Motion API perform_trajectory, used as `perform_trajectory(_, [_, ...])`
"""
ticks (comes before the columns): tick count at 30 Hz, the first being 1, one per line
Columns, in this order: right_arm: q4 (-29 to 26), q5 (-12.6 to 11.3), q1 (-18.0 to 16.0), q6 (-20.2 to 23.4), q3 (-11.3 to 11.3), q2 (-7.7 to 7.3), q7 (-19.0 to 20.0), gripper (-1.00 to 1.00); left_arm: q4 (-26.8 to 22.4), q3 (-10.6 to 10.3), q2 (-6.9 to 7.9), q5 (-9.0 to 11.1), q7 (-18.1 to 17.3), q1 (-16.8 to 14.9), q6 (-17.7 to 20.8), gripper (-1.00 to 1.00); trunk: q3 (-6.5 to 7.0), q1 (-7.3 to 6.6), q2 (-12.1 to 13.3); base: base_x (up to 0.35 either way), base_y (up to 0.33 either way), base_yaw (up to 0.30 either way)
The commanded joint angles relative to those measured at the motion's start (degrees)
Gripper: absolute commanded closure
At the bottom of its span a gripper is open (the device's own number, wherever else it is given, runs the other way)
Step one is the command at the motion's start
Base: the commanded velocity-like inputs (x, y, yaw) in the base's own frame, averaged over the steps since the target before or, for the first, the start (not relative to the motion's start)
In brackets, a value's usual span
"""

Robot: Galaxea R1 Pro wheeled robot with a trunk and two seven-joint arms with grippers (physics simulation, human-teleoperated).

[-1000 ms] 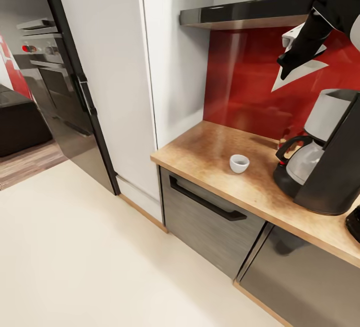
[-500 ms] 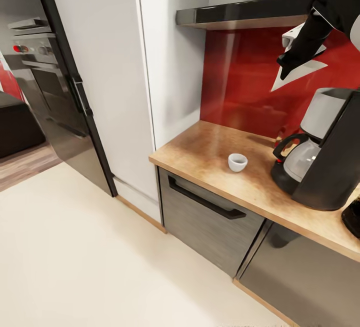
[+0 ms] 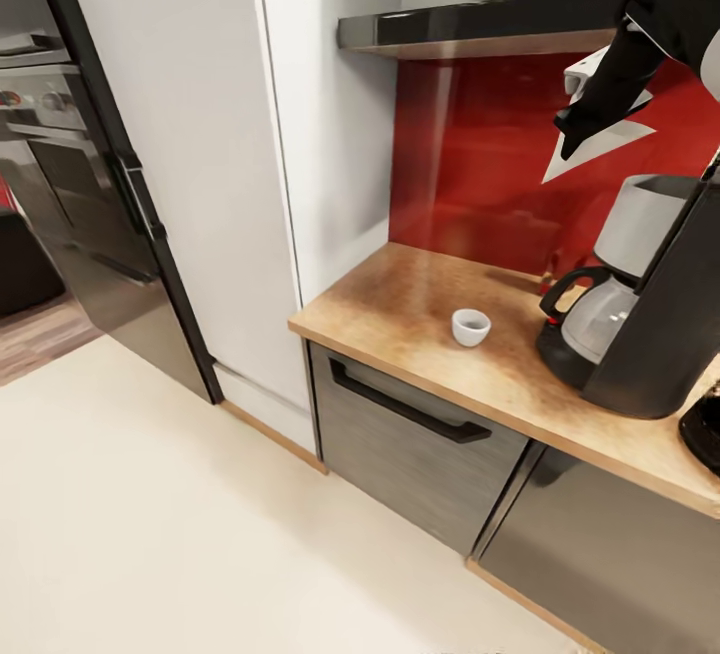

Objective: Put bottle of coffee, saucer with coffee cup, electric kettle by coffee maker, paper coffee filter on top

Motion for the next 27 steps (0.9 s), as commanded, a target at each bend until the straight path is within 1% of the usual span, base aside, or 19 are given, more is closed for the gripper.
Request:
perform_trajectory(1, [-0.01, 0.43, -0.05, 0.21, -0.06, -0.01, 0.48, 1.00, -0.09, 0.01, 0.00, 0.15, 0.01, 0.03, -0.07, -1.00, -0.04, 0.00, -0.02, 0.015, 0.022, -0.229])
perform_trajectory(4, [-0.01, 0.43, -0.05, 0.21, -0.10, -0.02, 0.48, 1.00, -0.08, 0.01, 0.00, 0.15, 0.02, 0.03, -0.08, -1.00, -0.04, 0.00, -0.02, 0.006, 0.009, -0.246])
perform_trajectory(6, [-0.01, 0.37, -0.05, 0.21, -0.11, -0.63, 0.48, 1.00, -0.05, 0.01, 0.00, 0.15, -0.01, 0.03, -0.06, -1.00, -0.04, 0.00, -0.02, 0.002, 0.107, -0.145])
perform_trajectory(19, [-0.01, 0.34, -0.05, 0.21, -0.12, -0.91, 0.48, 1.00, 0.18, 0.01, 0.01, 0.15, -0.04, 0.03, -0.05, -1.00, -0.04, 0.00, -0.02, 0.000, 0.264, -0.028])
perform_trajectory(27, [-0.01, 0.34, -0.05, 0.21, -0.12, -0.91, 0.48, 1.00, 0.19, 0.01, 0.07, 0.12, -0.04, 0.03, -0.07, -1.00, -0.04, 0.00, -0.02, 0.001, 0.053, -0.209])
